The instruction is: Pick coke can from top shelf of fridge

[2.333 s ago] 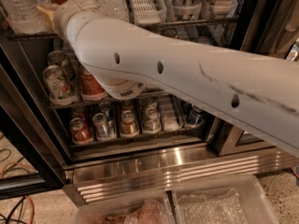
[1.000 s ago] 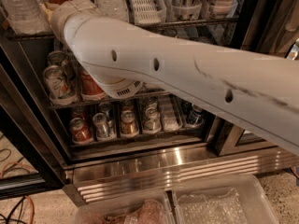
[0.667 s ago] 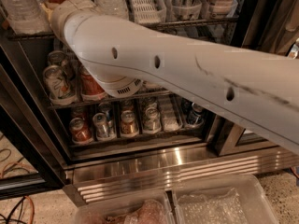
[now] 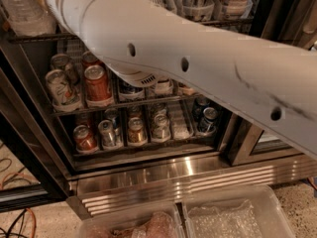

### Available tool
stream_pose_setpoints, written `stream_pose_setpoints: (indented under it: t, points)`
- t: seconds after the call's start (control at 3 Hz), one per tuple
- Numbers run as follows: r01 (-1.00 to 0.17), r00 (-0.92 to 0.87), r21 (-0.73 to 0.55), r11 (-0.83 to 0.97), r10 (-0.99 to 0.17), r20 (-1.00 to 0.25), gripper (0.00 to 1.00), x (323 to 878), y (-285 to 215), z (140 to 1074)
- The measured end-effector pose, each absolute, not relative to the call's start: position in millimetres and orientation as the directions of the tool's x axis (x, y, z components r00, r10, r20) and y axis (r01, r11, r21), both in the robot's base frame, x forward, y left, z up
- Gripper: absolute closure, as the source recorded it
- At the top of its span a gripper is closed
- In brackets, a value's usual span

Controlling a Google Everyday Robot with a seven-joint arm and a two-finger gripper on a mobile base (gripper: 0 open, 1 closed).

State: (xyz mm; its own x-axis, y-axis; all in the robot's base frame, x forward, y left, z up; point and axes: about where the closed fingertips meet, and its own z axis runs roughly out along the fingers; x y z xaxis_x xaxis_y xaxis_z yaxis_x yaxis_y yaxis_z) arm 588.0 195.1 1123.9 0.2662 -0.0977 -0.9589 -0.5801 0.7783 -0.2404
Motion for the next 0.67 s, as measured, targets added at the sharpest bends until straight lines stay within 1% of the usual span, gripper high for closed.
stream_pose_setpoints:
  t: [0.33, 0.67]
  points:
    - [-0.654, 0.268, -0.273, 0.705, -0.121, -0.956, 1.0, 553.2, 207.5, 1121.0]
    - [-0.72, 0.208, -0.292, 0.63, -0.204, -0.956, 1.0, 520.8, 200.3, 1086.8]
